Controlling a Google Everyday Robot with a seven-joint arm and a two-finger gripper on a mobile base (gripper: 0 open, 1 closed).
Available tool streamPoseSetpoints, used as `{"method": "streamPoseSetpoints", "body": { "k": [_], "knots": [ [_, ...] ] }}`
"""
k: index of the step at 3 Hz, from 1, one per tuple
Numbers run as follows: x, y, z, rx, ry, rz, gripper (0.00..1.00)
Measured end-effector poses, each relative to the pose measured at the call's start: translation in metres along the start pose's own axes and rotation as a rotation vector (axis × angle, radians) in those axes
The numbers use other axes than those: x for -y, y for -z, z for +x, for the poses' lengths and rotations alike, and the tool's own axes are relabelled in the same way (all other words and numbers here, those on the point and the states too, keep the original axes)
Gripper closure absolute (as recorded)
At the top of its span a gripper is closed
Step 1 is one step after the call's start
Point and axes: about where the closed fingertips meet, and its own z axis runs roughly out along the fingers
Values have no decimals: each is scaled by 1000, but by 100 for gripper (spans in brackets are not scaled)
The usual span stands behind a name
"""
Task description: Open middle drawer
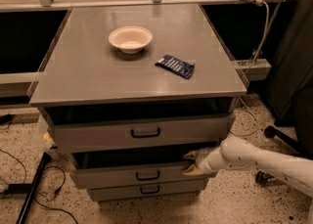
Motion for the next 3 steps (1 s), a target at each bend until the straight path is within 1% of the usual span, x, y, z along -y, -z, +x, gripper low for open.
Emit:
{"method": "streamPoseSetpoints", "body": {
  "k": [1,2,3],
  "knots": [
    [3,9,-6,4,-7,29,100],
    [3,9,-7,4,-7,29,81],
    [3,9,-6,5,-7,28,57]
  ]
}}
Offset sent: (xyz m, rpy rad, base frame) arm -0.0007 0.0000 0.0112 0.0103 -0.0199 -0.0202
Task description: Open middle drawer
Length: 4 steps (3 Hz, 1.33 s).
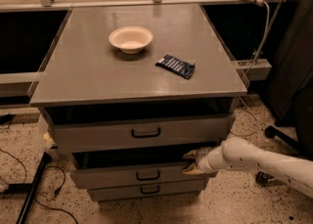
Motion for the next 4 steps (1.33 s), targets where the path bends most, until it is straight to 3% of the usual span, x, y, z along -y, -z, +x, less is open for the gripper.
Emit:
{"method": "streamPoseSetpoints", "body": {
  "k": [1,2,4],
  "knots": [
    [-14,-1,7,16,-5,-20,34],
    [-36,5,14,25,-31,-28,38],
    [-46,15,14,25,-42,-31,85]
  ]
}}
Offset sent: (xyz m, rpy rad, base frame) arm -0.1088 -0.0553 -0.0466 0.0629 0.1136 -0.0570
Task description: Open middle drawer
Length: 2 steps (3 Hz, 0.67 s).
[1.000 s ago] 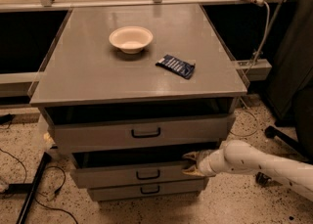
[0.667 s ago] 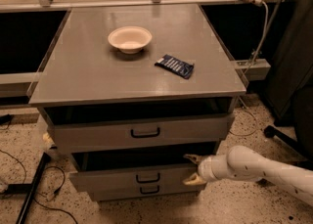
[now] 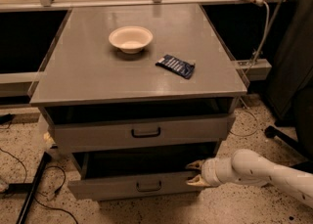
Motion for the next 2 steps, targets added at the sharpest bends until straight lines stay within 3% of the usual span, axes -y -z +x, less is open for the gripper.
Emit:
{"method": "streamPoseSetpoints", "body": {
  "k": [1,2],
  "knots": [
    [0,2,-2,0,0,0,100],
    [-11,7,-2,-1,-10,-1,100]
  ]
}}
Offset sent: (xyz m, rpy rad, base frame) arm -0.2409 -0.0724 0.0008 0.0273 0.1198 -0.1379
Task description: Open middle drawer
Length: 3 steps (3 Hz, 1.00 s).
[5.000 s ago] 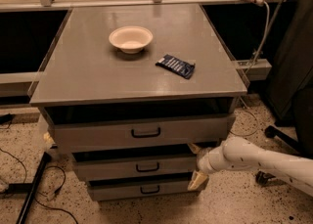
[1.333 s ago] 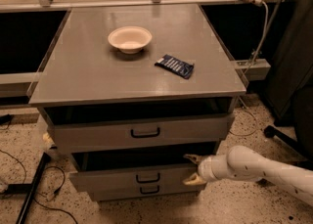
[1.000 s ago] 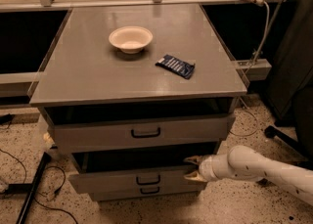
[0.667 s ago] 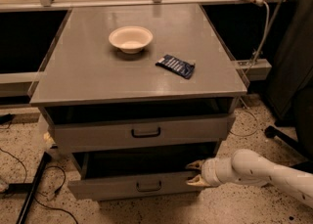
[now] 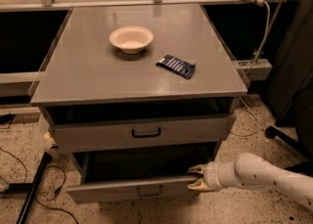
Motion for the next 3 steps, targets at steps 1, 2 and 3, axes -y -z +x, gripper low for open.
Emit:
{"method": "streamPoseSetpoints", "body": {
  "k": [1,2,3],
  "knots": [
    [0,1,-1,0,0,0,81],
    [0,1,-1,0,0,0,59],
    [-11,5,5,35,-24,-6,34]
  ]
}}
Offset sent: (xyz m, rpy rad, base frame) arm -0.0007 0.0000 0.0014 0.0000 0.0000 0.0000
